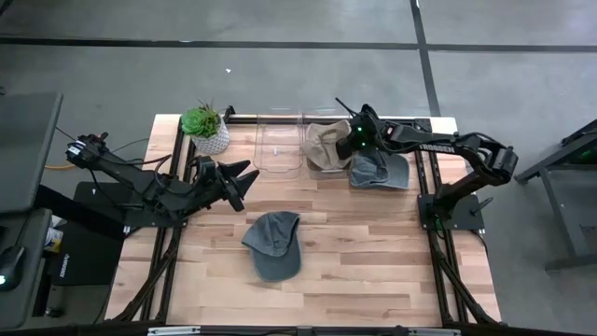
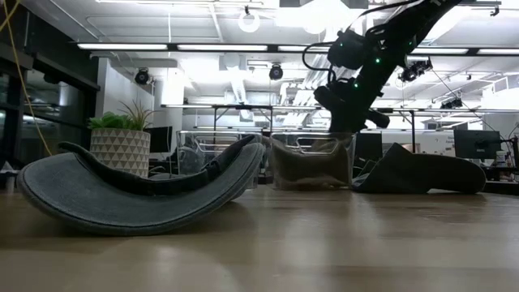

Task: Pick & Place hat
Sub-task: Put the brown cap into the right transparent bin

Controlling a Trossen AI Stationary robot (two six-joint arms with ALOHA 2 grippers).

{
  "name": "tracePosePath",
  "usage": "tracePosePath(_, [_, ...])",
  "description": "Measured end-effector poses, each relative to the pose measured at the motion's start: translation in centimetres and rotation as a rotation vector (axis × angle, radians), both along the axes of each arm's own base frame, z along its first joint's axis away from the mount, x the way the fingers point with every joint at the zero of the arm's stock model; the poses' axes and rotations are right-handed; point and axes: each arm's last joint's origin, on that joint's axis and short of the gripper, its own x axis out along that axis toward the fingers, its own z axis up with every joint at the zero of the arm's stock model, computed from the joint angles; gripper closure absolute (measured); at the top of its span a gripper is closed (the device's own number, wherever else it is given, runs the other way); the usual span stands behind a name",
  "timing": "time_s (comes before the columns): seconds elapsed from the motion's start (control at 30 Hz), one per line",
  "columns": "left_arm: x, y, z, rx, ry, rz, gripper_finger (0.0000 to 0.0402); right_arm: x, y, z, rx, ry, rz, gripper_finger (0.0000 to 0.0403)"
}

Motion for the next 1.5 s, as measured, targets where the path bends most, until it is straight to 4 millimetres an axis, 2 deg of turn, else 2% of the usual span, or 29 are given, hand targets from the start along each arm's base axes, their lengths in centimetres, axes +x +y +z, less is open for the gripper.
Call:
tracePosePath(0.3, [0.0, 0.0, 0.0, 0.0, 0.0, 0.0, 0.016, 0.2, -0.1, 0.2, -0.008, -0.035, 0.01, 0.0269])
tracePosePath(0.57, [0.0, 0.0, 0.0, 0.0, 0.0, -0.001, 0.016, 1.0, -0.6, 1.7, 0.014, -0.151, 0.083, 0.0251])
tracePosePath(0.77, [0.0, 0.0, 0.0, 0.0, 0.0, -0.002, 0.016, 1.3, -1.1, 2.9, 0.022, -0.197, 0.108, 0.0263])
tracePosePath(1.0, [0.0, 0.0, 0.0, 0.0, 0.0, -0.002, 0.016, 1.1, -1.0, 2.8, 0.033, -0.168, 0.104, 0.0288])
tracePosePath(1.17, [0.0, 0.0, 0.0, -0.001, -0.001, -0.001, 0.016, 1.1, -1.0, 2.7, 0.036, -0.163, 0.103, 0.033])
tracePosePath(1.33, [0.0, 0.0, 0.0, -0.018, -0.013, -0.001, 0.016, 1.1, -1.0, 2.7, 0.029, -0.162, 0.127, 0.039])
tracePosePath(1.4, [0.0, 0.0, 0.0, -0.018, -0.012, -0.001, 0.016, 1.1, -1.0, 2.8, 0.024, -0.162, 0.136, 0.0391])
tracePosePath(1.5, [0.0, 0.0, 0.0, -0.018, -0.012, -0.001, 0.016, 1.2, -0.9, 2.8, 0.022, -0.165, 0.136, 0.0361])
